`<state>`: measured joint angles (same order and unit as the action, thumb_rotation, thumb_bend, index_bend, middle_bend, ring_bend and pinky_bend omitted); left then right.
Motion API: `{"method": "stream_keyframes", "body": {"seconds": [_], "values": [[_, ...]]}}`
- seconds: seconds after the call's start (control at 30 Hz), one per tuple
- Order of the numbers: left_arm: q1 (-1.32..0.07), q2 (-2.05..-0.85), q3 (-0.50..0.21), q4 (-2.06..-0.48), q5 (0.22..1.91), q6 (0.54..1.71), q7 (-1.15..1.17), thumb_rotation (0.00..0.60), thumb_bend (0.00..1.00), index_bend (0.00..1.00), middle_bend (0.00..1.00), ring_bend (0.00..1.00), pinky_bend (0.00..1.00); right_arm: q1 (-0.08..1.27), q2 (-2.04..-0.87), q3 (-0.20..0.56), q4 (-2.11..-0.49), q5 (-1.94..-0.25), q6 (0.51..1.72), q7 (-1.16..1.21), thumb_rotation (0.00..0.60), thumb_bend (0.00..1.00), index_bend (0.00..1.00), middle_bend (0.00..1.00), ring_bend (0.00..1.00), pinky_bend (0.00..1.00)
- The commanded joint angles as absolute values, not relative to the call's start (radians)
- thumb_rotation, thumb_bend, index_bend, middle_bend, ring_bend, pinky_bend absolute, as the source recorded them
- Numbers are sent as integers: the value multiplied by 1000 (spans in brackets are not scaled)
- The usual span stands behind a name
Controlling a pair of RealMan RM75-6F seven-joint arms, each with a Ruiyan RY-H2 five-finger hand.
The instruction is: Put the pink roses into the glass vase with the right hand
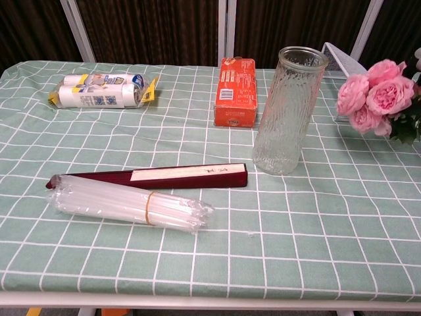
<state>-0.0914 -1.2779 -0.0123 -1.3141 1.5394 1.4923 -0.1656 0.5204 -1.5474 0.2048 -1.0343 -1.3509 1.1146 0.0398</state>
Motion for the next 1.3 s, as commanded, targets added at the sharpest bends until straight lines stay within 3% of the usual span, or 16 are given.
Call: {"method": "stream_keyframes", "body": {"seconds": [0.03, 0.3, 0.6, 0.9, 1.13, 1.3], "values": [[-92, -1279, -11, -1316, 1539, 1489, -161, 600, 100, 106, 50, 22, 148, 498, -1393, 289, -1285, -1292, 1159, 63, 600, 366, 659, 532, 394, 496], [-101, -1274, -7, -1338, 1544, 1476, -134, 600, 99, 106, 50, 22, 148, 475, -1152, 416, -1687, -1271, 1248, 40, 600, 369, 668, 542, 408, 522], [-102, -1264, -5, -1357, 1534, 1461, -119, 600, 100, 107, 50, 22, 147, 478, -1017, 547, -2006, -1154, 1237, 188, 600, 370, 672, 544, 411, 542], [-101, -1259, -4, -1364, 1525, 1452, -118, 600, 100, 108, 50, 22, 147, 496, -1009, 639, -2205, -1004, 1258, 332, 600, 370, 672, 551, 411, 552], [-101, -1261, -5, -1357, 1522, 1451, -127, 600, 99, 108, 50, 22, 148, 501, -1031, 639, -2255, -925, 1258, 382, 600, 374, 673, 554, 411, 556], [-101, -1262, -3, -1357, 1522, 1447, -122, 600, 99, 108, 50, 22, 148, 495, -1023, 621, -2242, -902, 1158, 494, 600, 369, 674, 554, 410, 556]]}}
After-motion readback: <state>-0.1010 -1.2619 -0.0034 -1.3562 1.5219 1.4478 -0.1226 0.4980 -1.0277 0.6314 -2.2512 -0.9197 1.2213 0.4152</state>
